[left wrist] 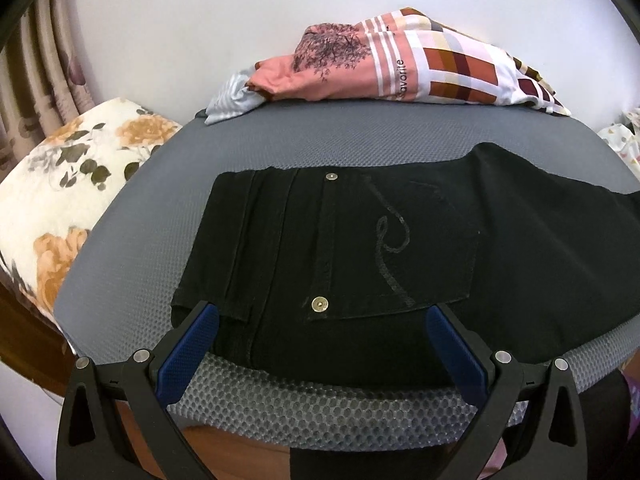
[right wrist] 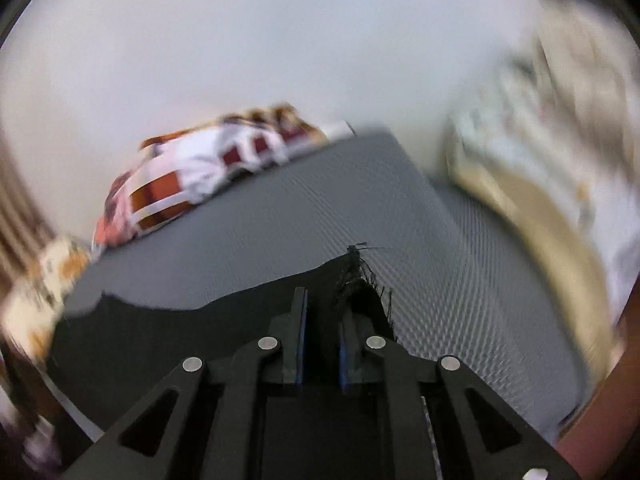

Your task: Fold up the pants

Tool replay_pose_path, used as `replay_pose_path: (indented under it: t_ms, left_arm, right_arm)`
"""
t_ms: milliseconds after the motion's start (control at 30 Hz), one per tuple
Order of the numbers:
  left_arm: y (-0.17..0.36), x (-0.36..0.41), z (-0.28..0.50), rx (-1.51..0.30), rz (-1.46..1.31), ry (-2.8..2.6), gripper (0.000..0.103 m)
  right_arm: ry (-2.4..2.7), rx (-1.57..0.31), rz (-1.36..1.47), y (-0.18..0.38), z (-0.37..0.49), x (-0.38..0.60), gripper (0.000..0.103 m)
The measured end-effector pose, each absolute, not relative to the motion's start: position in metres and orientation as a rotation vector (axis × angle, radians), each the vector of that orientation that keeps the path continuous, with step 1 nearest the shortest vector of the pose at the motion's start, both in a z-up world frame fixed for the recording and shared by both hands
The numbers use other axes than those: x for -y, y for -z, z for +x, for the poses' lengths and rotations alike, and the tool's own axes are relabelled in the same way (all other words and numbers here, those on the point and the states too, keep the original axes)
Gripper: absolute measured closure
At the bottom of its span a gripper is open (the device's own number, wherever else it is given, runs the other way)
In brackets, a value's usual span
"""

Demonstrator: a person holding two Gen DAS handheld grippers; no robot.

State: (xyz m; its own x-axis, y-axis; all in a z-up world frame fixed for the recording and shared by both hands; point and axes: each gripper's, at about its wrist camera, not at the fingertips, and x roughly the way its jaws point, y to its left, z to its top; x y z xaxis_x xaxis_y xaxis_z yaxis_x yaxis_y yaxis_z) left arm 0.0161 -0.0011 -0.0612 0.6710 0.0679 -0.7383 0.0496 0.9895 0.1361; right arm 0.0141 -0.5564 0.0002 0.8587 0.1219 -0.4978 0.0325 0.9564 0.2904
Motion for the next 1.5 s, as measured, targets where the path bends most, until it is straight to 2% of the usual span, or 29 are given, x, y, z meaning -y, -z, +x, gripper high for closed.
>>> replay_pose_path:
  t_ms: [67, 167, 267, 433, 633, 833, 900, 933, 1000, 1067, 1267, 1500]
  left_arm:
    - [0.065, 0.000, 0.018, -0.850, 0.142, -0.010, 0.000]
    - [0.068, -0.001, 0.019, -0.872, 0.129, 0.005, 0.000]
    - [0.061, 0.002, 0.015, -0.844, 0.144, 0.013, 0.000]
    - [0.053, 0.007, 0.013, -0.827, 0.129, 0.055, 0.000]
    - [0.055, 0.018, 0.009, -0.831, 0.161, 0.093, 0.000]
    - [0.050, 0.015, 0.007, -0.817, 0.135, 0.103, 0.000]
    - [0.049, 0.011, 0.009, -0.824, 0.112, 0.098, 0.000]
    - [0.048, 0.008, 0.009, -0.825, 0.097, 0.096, 0.000]
    - [0.046, 0.006, 0.008, -0.819, 0.078, 0.095, 0.000]
    - [0.045, 0.006, 0.008, -0.819, 0.070, 0.096, 0.000]
    - [0.046, 0.013, 0.007, -0.822, 0.110, 0.107, 0.000]
    - [0.048, 0.014, 0.008, -0.829, 0.103, 0.114, 0.000]
  right_arm:
    - [-0.047, -0.475, 0.243, -0.007, -0.003, 0.545, 0.088]
    - [0.052, -0.544, 0.276, 0.011, -0.006, 0.561, 0.039]
    - [0.127, -0.527, 0.588, 0.031, -0.027, 0.615, 0.039]
    - [0.111, -0.485, 0.884, 0.054, -0.081, 0.647, 0.039]
    - [0.059, -0.540, 0.971, 0.079, -0.111, 0.620, 0.039]
    - [0.025, -0.467, 1.115, 0.093, -0.125, 0.616, 0.039]
    - [0.068, -0.450, 1.084, 0.086, -0.128, 0.613, 0.039]
    - [0.084, -0.436, 1.069, 0.082, -0.131, 0.613, 0.040]
    - [0.052, -0.389, 1.088, 0.074, -0.135, 0.612, 0.060]
    - [-0.003, -0.397, 1.131, 0.074, -0.131, 0.609, 0.064]
    - [-0.009, -0.502, 1.166, 0.090, -0.114, 0.601, 0.066]
    - [0.016, -0.486, 1.229, 0.095, -0.124, 0.607, 0.066]
